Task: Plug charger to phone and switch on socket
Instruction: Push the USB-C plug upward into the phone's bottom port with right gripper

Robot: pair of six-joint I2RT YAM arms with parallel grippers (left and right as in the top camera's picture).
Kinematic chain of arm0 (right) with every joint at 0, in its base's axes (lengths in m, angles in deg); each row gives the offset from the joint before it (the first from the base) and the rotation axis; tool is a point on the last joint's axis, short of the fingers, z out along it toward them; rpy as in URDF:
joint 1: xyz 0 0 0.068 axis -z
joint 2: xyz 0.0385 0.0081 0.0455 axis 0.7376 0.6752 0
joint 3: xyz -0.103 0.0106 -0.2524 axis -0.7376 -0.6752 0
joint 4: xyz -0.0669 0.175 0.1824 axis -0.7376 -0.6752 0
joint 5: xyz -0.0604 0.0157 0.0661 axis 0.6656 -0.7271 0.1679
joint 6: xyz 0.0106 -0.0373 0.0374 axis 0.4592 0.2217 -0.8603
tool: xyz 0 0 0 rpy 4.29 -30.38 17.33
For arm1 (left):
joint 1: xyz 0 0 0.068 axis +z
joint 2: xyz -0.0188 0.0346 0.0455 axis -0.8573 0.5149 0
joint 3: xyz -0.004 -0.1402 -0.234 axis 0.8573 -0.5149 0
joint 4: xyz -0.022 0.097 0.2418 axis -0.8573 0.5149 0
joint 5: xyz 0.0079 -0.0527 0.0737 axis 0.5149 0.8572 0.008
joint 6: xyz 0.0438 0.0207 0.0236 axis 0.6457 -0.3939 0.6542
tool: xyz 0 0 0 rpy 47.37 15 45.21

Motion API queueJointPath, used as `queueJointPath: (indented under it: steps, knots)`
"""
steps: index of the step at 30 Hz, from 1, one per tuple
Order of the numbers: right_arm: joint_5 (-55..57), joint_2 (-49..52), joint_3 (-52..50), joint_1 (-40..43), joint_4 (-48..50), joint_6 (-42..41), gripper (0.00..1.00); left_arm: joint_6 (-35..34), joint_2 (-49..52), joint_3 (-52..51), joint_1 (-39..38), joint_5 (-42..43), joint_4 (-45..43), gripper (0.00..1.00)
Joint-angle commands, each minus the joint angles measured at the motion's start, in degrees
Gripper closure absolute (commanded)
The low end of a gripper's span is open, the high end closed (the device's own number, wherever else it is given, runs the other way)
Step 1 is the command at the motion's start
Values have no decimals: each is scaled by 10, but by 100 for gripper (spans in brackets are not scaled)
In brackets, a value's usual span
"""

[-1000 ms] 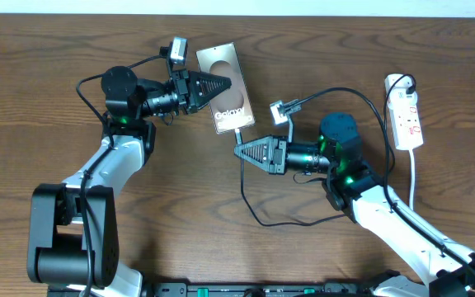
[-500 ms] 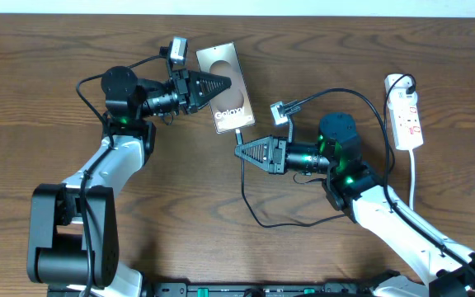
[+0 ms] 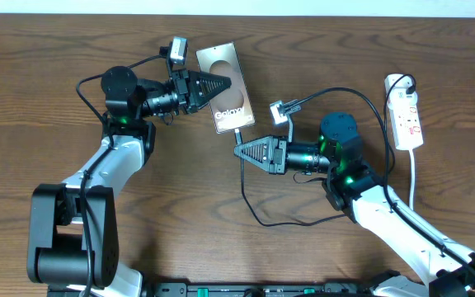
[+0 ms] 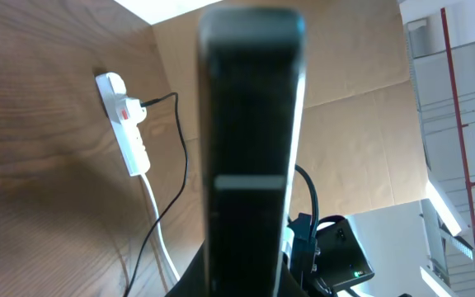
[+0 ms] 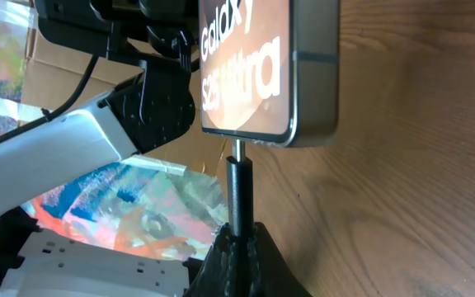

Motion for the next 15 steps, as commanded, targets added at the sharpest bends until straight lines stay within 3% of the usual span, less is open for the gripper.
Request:
queueJointPath:
  steps: [1, 15]
  knots:
    - [-7, 0, 6, -3, 4, -3, 99, 3, -4, 8, 0, -3, -8, 92]
    - [-6, 0, 6, -2, 0, -14, 99, 3, -4, 8, 0, -1, -8, 93]
